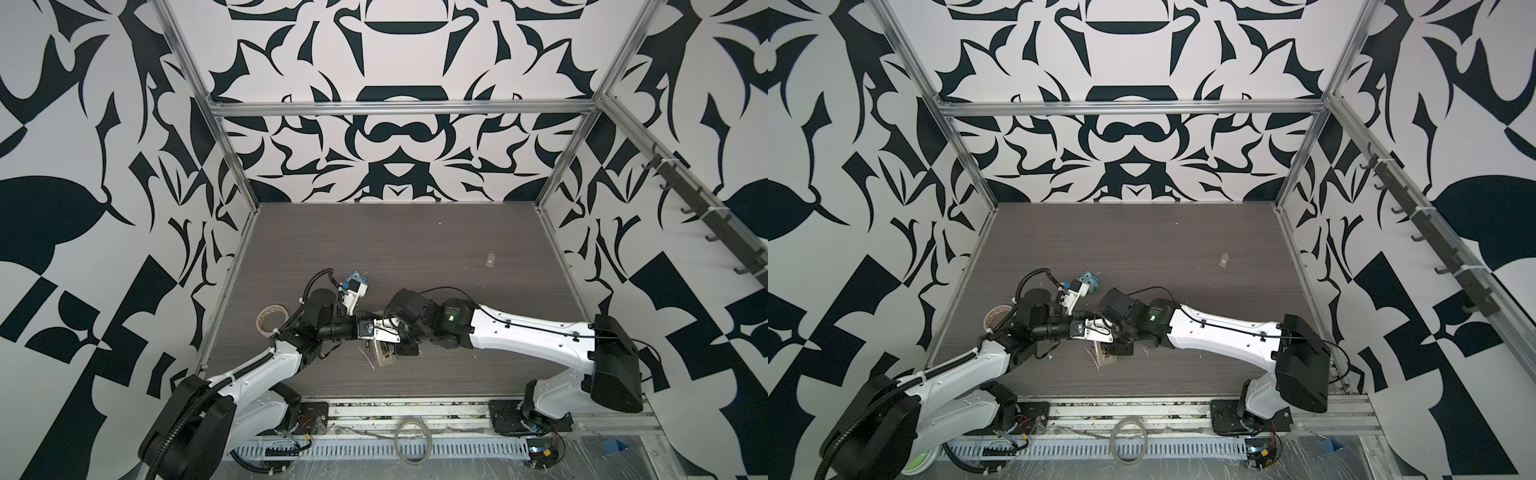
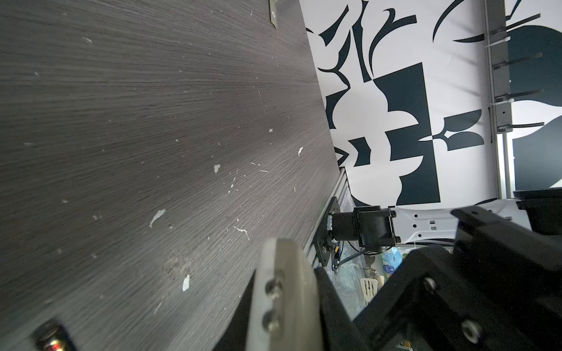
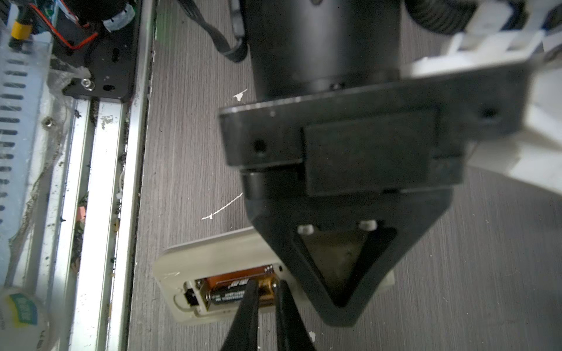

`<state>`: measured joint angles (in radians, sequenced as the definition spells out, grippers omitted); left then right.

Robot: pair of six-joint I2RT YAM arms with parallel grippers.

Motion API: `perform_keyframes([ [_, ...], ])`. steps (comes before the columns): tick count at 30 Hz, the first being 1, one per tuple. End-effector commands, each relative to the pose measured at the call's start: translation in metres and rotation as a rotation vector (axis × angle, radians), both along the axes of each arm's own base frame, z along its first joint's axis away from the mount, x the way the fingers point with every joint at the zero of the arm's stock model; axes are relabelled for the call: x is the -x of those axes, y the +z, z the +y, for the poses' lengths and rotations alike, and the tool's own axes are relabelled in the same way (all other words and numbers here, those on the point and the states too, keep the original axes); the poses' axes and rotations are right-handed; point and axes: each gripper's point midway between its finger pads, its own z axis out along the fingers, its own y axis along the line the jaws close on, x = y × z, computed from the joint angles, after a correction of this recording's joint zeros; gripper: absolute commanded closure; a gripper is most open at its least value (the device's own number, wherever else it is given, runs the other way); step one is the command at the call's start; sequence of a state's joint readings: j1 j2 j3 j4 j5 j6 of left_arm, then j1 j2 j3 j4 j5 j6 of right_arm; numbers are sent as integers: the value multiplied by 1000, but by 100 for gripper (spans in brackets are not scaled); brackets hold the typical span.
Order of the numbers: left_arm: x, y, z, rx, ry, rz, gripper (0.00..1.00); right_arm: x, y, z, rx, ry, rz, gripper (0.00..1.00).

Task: Load the batteries into the remote control

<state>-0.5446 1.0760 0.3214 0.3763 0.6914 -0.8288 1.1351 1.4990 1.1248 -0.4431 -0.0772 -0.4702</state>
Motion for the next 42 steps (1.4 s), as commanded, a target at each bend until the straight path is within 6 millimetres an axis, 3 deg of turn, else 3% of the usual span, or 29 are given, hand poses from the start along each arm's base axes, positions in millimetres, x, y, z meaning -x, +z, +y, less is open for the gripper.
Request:
perform_keyframes([
  [1, 1, 33, -7, 89, -44, -92, 100, 2, -19, -16, 78, -29, 11, 85],
  [42, 2, 37, -7, 98, -42, -102, 100, 8, -48, -15, 175, -12, 35, 85],
])
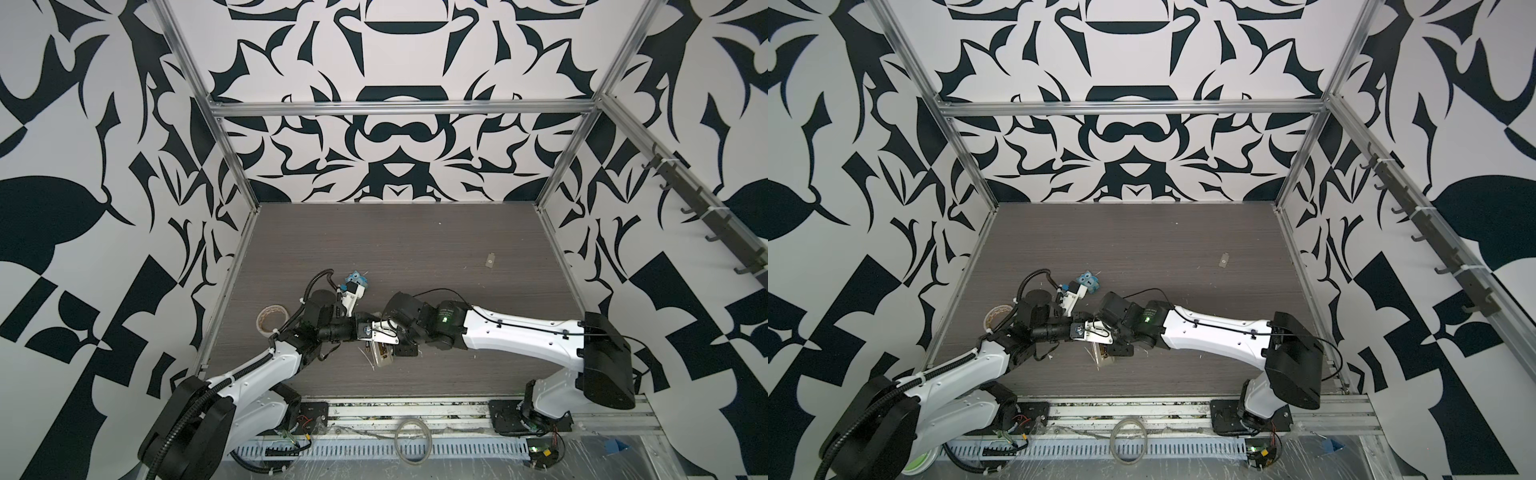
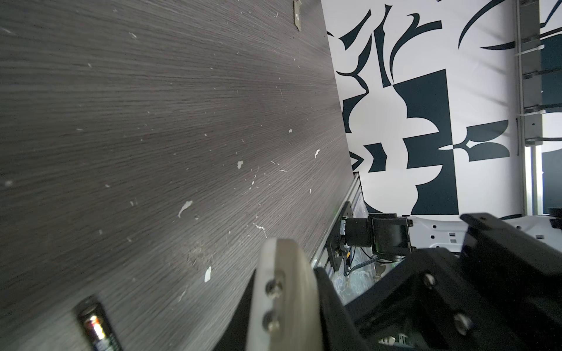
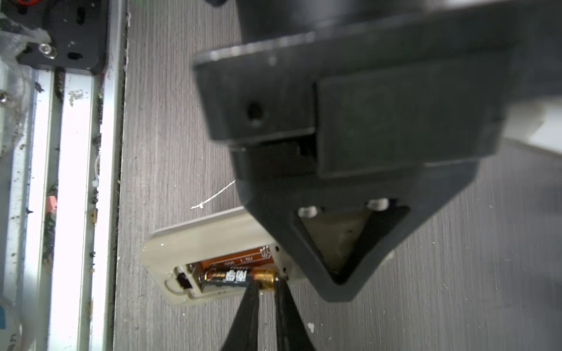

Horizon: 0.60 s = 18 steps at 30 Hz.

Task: Load the batteries into the remote control

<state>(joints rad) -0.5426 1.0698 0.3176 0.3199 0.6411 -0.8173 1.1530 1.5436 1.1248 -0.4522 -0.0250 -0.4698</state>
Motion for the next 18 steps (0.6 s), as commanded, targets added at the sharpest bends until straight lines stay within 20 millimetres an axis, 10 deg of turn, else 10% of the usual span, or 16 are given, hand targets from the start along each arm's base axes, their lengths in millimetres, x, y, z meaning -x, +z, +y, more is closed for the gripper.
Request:
perform_keyframes([
  [1, 5, 50, -13, 148, -86, -128, 100, 10, -31, -13, 113, 1, 54, 85],
  [18, 6, 51, -13, 150, -88, -130, 100, 13, -45, -15, 175, 3, 49, 86],
])
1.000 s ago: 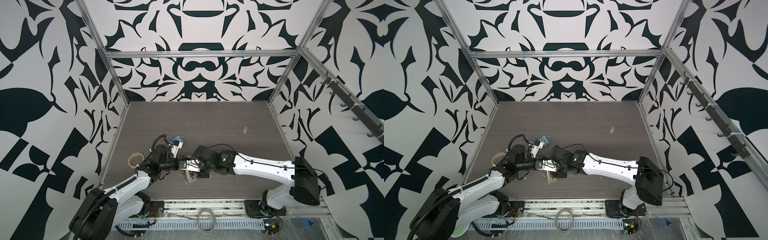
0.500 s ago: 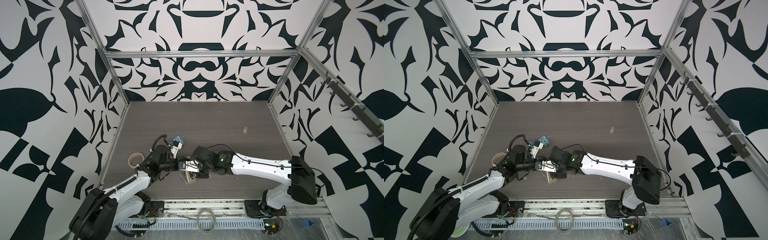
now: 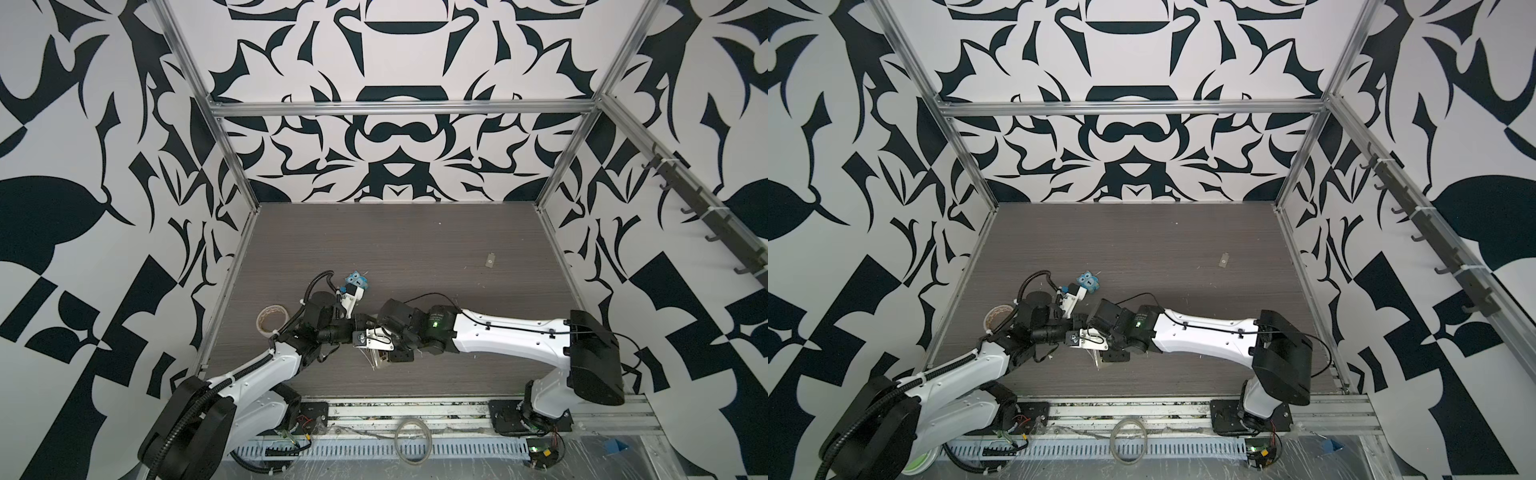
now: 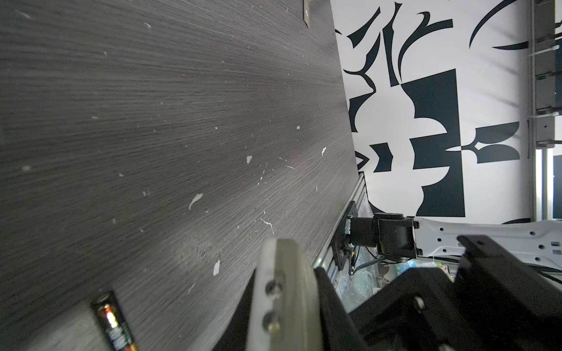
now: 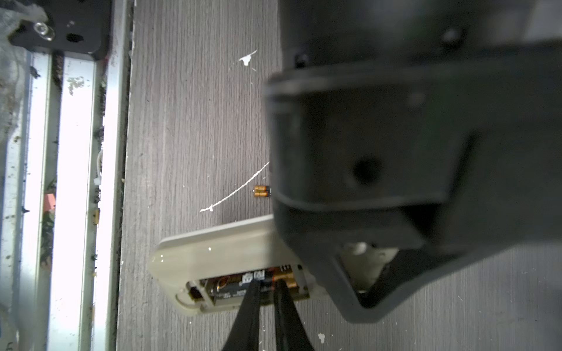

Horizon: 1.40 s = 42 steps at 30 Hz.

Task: Load the batteries into the remote control

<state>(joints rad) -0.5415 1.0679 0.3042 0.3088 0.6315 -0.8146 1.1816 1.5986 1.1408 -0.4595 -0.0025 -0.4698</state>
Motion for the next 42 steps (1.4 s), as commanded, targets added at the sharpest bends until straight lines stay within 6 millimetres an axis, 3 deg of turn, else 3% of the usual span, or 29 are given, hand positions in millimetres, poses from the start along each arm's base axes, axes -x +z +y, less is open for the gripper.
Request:
perform_keyframes([
  [1, 4, 58, -15, 165, -94, -144, 100, 6, -28, -21, 124, -20, 42, 86],
  [6, 1, 54, -15, 151, -80, -138, 100, 2, -17, -21, 89, -47, 18, 85],
  [18, -16, 34, 5, 60, 53, -130, 100, 16, 40, -18, -140, -98, 116, 73],
  [25, -34, 26, 27, 22, 177, -116, 100, -3, 67, -26, -276, -217, 140, 69],
  [31, -56, 20, 62, -2, 340, -101, 100, -34, 52, -39, -257, -416, 147, 67],
  [42, -72, 16, 120, -102, 576, -111, 100, -54, 6, -16, -211, -646, 277, 57],
])
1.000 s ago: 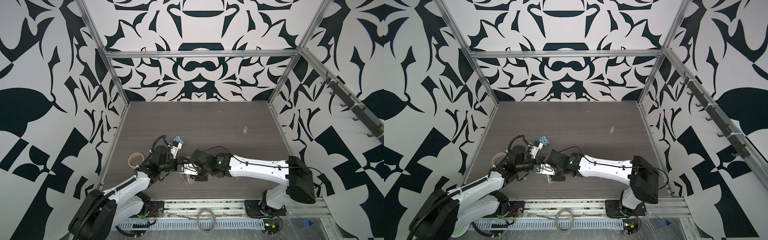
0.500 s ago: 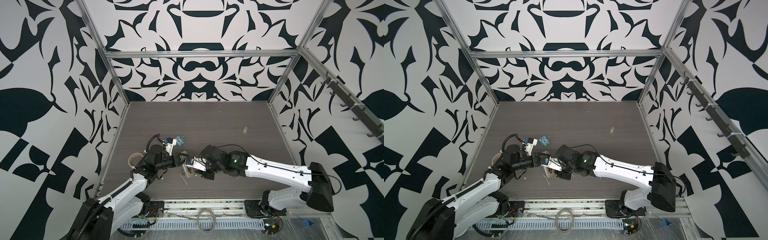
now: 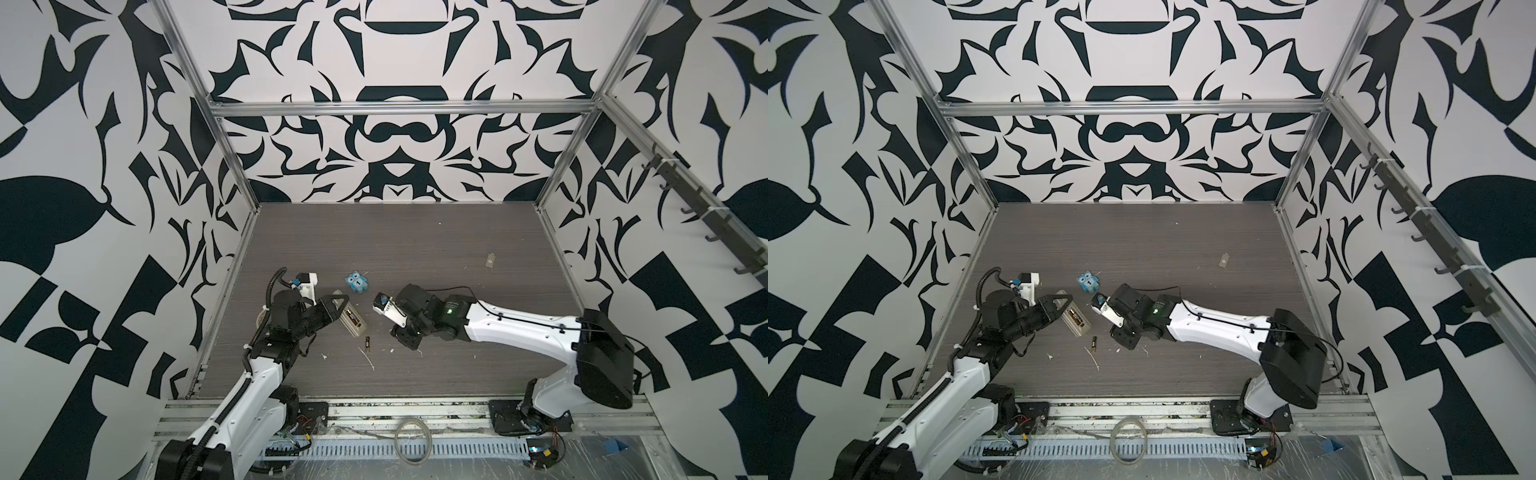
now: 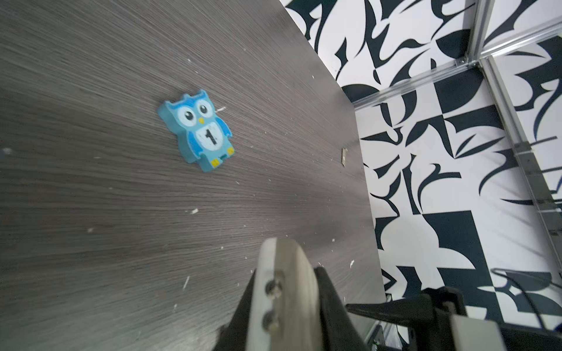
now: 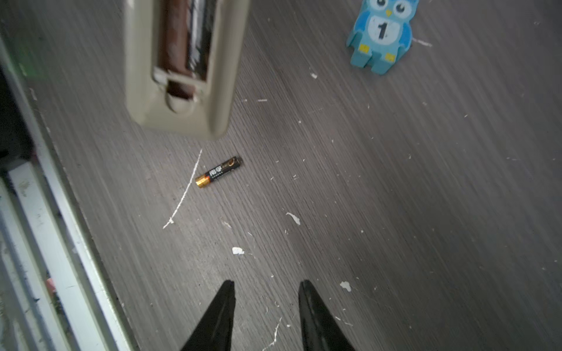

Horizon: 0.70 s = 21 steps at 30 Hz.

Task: Load the batteries into the remote control

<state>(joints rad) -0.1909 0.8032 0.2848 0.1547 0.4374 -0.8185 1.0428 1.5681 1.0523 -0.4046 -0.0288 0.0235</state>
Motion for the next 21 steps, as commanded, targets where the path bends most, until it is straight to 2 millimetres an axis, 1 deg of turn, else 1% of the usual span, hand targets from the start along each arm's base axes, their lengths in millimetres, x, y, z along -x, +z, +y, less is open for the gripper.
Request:
perform_keyframes([
  [1, -1, -7, 17, -54, 77, 10, 100, -19, 16, 17, -78, -182, 18, 55],
  [3, -1, -8, 23, -70, 106, 12, 100, -20, 11, 19, -85, -255, 59, 52],
  [5, -1, -8, 26, -79, 122, 10, 100, -18, 11, 23, -114, -301, 72, 50],
  [10, -2, -10, 31, -96, 143, 6, 100, -11, 7, 35, -154, -336, 96, 44],
  [17, -1, -11, 34, -96, 157, 3, 100, -6, -9, 49, -133, -336, 104, 43],
  [21, 0, -12, 36, -98, 164, 4, 100, -7, -11, 56, -136, -328, 106, 43],
])
